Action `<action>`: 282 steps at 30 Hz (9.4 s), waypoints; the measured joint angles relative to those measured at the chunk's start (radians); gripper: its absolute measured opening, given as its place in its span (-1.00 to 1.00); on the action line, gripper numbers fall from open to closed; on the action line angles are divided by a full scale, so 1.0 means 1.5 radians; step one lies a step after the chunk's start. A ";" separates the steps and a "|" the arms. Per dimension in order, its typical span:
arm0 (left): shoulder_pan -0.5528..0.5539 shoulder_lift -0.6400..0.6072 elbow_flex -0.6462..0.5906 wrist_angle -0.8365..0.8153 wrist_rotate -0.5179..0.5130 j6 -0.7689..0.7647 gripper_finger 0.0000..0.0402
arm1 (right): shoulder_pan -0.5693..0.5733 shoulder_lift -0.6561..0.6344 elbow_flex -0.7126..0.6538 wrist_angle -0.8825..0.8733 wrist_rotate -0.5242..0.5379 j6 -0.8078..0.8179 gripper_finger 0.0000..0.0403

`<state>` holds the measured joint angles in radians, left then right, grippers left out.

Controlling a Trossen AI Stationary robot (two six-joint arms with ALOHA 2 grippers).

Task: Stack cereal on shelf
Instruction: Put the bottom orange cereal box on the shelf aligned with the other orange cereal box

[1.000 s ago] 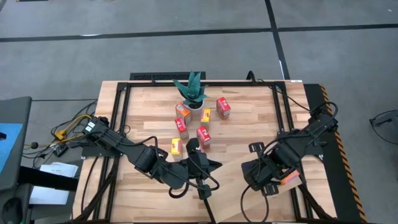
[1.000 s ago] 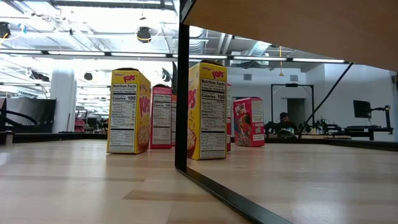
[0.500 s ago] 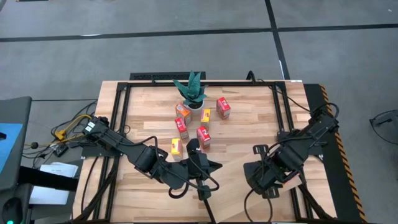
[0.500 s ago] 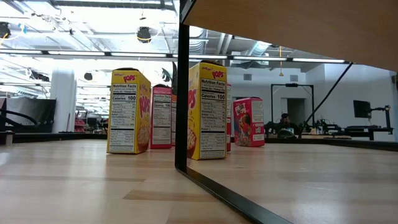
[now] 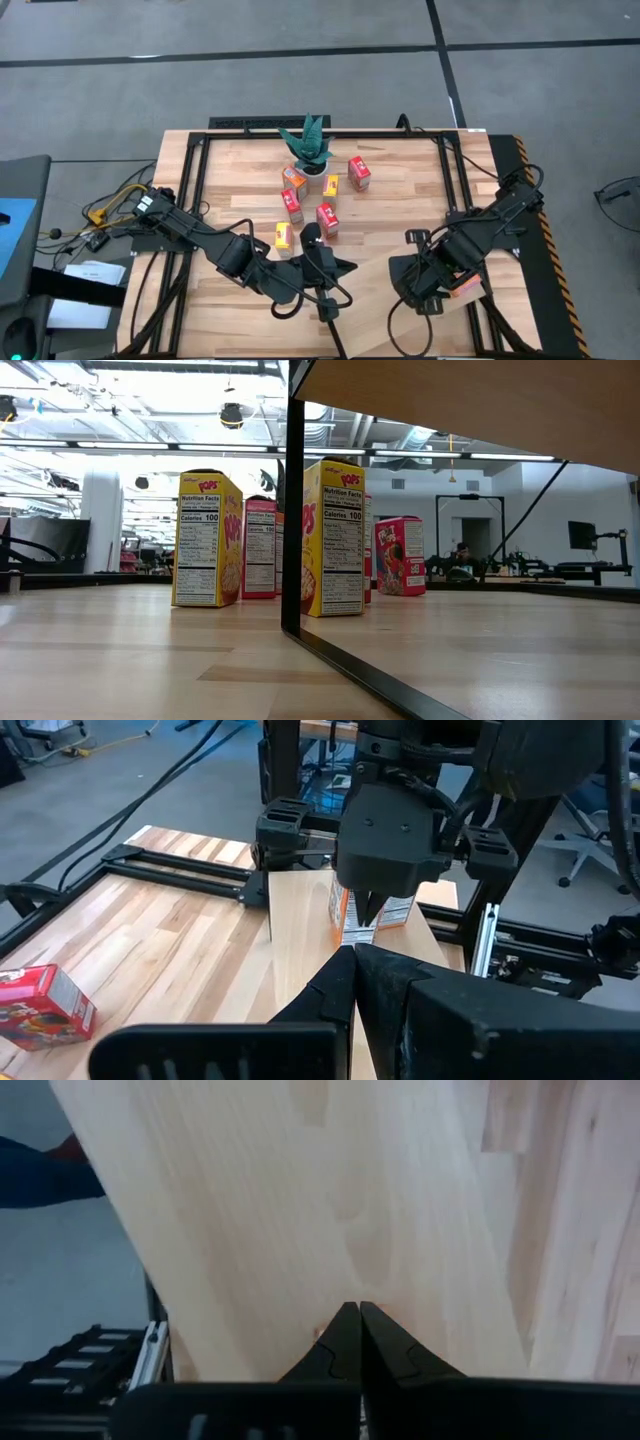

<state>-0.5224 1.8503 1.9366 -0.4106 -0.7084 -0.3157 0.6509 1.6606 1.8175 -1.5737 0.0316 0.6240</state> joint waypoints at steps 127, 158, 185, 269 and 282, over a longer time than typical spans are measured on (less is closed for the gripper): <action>0.187 0.390 0.265 0.222 0.273 0.034 -1.00 | 0.177 -0.231 0.126 0.002 0.343 0.110 -0.90; 0.179 0.352 0.266 0.080 0.414 0.021 -1.00 | 0.177 -0.230 0.126 0.002 0.343 0.121 -0.85; 0.201 0.416 0.265 0.244 0.446 0.029 -1.00 | 0.177 -0.230 0.125 0.002 0.343 0.109 -0.91; 0.208 0.404 0.265 0.272 0.358 0.039 -1.00 | 0.173 -0.230 0.125 0.002 0.346 0.125 -0.89; 0.206 0.404 0.265 0.269 0.382 0.033 -1.00 | 0.174 -0.230 0.125 0.002 0.346 0.127 -0.84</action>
<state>-0.2131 2.4569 2.3341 -0.0066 -0.1351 -0.2664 0.9112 1.3155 2.0056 -1.5703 0.5499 0.8146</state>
